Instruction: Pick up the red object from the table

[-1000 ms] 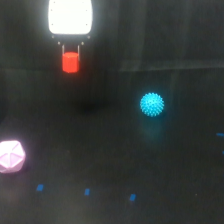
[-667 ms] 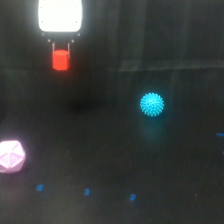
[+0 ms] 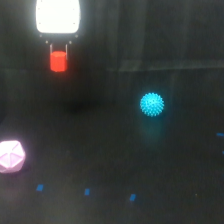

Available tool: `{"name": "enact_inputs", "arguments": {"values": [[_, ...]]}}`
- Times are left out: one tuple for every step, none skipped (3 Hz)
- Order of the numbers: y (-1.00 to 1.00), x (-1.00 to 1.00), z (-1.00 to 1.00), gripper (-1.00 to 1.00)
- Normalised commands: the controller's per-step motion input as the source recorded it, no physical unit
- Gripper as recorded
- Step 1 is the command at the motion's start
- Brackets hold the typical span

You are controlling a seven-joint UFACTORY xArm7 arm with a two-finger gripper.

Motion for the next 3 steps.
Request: {"name": "enact_inputs", "arguments": {"values": [[-0.26, -0.56, 0.07, -1.00], [-0.05, -0.02, -0.09, -1.00], [-0.05, -0.08, -0.10, -1.00]]}}
